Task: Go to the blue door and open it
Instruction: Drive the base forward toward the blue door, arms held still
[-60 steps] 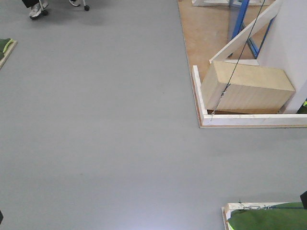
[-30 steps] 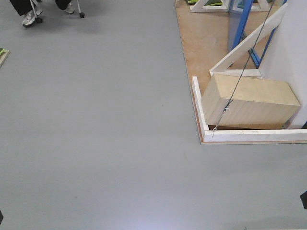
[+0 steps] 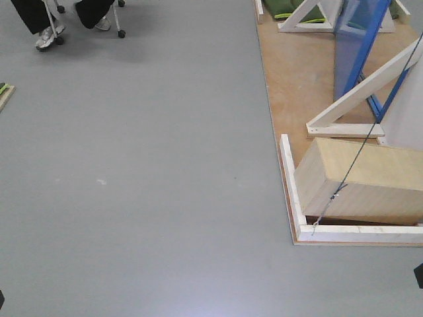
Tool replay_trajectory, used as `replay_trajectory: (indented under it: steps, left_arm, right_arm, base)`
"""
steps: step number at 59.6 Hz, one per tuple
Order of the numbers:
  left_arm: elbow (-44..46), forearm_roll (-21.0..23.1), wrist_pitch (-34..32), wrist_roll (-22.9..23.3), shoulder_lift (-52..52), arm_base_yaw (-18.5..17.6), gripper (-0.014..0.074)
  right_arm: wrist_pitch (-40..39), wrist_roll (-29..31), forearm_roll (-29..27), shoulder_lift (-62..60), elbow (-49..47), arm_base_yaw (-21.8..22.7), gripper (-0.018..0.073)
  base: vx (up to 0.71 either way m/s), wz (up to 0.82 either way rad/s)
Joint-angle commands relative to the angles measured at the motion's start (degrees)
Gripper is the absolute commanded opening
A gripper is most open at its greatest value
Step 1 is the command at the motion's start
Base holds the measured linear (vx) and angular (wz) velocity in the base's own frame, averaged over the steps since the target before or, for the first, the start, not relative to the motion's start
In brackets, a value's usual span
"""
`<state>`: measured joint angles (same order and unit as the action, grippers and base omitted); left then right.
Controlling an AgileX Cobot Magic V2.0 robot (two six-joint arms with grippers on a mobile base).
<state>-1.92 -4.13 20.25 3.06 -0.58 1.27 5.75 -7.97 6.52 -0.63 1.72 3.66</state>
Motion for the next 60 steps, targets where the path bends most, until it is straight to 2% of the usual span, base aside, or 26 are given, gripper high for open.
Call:
replay_trajectory:
  steps: [1,60]
  left_arm:
    - [2.00,0.26,-4.36,0.23,-1.00,-0.31,0.0071]
    - [2.00,0.26,-4.36,0.23,-1.00,-0.31,0.0071]
  right_arm:
    - [-4.72,0.58,0.52,-0.56,0.56,0.28,-0.0004]
    - [-4.76,0.58,0.52,-0.56,0.56,0.28,-0.0004]
  base:
    - [0.47,-0.02]
    - [0.45,-0.02]
